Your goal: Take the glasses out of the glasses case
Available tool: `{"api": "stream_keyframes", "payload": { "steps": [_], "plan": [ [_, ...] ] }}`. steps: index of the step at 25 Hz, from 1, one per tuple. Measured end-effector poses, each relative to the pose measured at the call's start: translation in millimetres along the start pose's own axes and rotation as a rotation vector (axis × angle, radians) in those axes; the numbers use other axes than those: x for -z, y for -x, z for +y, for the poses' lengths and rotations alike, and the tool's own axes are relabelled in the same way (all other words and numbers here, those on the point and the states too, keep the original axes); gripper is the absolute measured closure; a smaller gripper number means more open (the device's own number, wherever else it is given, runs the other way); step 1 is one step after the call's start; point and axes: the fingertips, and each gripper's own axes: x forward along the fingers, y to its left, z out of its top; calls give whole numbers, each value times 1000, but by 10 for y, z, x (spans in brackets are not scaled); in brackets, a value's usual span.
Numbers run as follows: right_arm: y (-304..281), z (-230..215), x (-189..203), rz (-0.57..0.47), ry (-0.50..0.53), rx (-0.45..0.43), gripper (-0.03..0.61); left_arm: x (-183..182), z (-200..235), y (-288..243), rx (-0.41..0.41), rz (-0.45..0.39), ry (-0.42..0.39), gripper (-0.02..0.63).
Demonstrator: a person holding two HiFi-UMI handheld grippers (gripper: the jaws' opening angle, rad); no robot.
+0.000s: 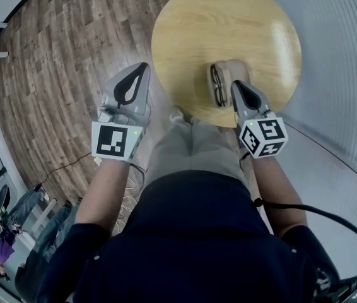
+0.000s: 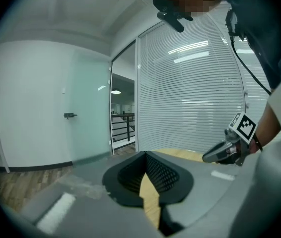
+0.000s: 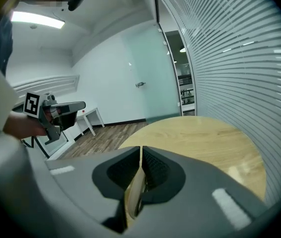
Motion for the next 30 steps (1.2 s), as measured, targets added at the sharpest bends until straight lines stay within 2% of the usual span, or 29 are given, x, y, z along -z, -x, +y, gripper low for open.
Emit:
{"api": "stream_keyframes", "payload": {
  "steps": [7,15,30],
  "plan": [
    [-212,-90,452,71,-38,-9,520,386,-58,-186,25,43,13,609],
    [-351,-131,815,132,-64,-27,491,633,-51,-326,31,70,27,611],
    [-546,-119,1170,220,-62,-71,479,981,-126,-425,39,131,64,609]
  ]
}}
